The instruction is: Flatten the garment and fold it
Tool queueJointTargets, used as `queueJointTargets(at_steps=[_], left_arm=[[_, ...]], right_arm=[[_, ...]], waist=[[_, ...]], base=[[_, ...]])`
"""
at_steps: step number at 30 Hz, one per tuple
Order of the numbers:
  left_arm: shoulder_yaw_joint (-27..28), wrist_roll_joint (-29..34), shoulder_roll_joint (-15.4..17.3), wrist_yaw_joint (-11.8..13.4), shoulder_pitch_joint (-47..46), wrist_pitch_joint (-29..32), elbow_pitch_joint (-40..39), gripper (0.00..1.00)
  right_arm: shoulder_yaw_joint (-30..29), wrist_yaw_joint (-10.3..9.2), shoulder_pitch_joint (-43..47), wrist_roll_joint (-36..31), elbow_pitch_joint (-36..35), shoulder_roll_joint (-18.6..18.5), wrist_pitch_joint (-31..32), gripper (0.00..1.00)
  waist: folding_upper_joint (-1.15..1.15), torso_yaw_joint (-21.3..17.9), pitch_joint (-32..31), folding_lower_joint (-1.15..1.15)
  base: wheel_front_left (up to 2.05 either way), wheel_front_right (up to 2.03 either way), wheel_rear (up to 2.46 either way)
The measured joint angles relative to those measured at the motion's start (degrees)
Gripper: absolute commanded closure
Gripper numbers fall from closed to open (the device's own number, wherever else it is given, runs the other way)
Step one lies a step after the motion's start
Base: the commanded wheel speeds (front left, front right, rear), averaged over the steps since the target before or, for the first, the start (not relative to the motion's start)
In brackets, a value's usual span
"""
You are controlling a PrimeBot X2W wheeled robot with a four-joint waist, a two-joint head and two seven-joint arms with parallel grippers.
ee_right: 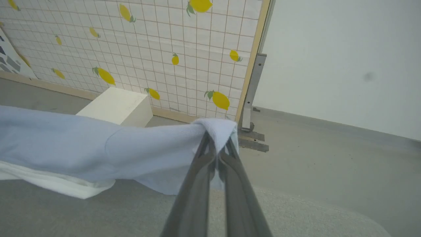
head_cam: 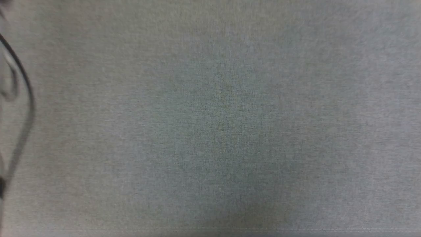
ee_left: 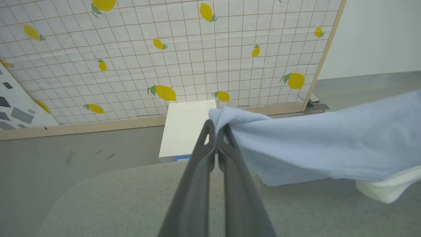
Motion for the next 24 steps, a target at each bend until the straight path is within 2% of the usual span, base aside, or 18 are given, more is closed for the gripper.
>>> queueJointTargets(at_steps=[4, 10, 13, 19, 24], left_arm=[[0.2, -1.6, 0.7, 2.4, 11.2, -1.3, -2.0, 1.0], [-1.8, -2.9, 1.2, 4.3, 26.4, -0.5, -7.3, 1.0], [-2.4, -3.5, 3.1, 5.4, 32.4, 1.0, -11.1, 1.0], [-5.2, -4.1, 5.7, 5.6, 42.8, 5.3, -18.7, 1.0], [-7.3, -5.6, 7.8, 7.3, 52.6, 7.8, -24.8, 1.0]], right_arm=[[5.7, 0.01, 10.7, -0.5, -2.3, -3.7, 0.9, 1.0], [8.6, 0.03, 25.5, 1.2, -5.4, -9.6, 3.9, 1.0], [8.5, 0.04, 31.9, 2.8, -7.4, -12.1, 4.9, 1.0], [8.6, 0.05, 43.1, 5.7, -11.2, -16.3, 9.0, 1.0], [5.8, 0.05, 52.3, 9.5, -13.8, -18.9, 11.3, 1.0]], waist=[[0.0, 0.1, -3.4, -0.01], [0.0, 0.6, -9.2, -0.01], [0.0, 1.0, -12.6, -0.01], [0.0, 1.7, -18.0, -0.02], [0.0, 2.3, -22.1, -0.02]], base=[[0.0, 0.0, 0.0], [0.0, 0.0, 0.0], [0.0, 0.0, 0.0], [0.0, 0.0, 0.0], [0.0, 0.0, 0.0]])
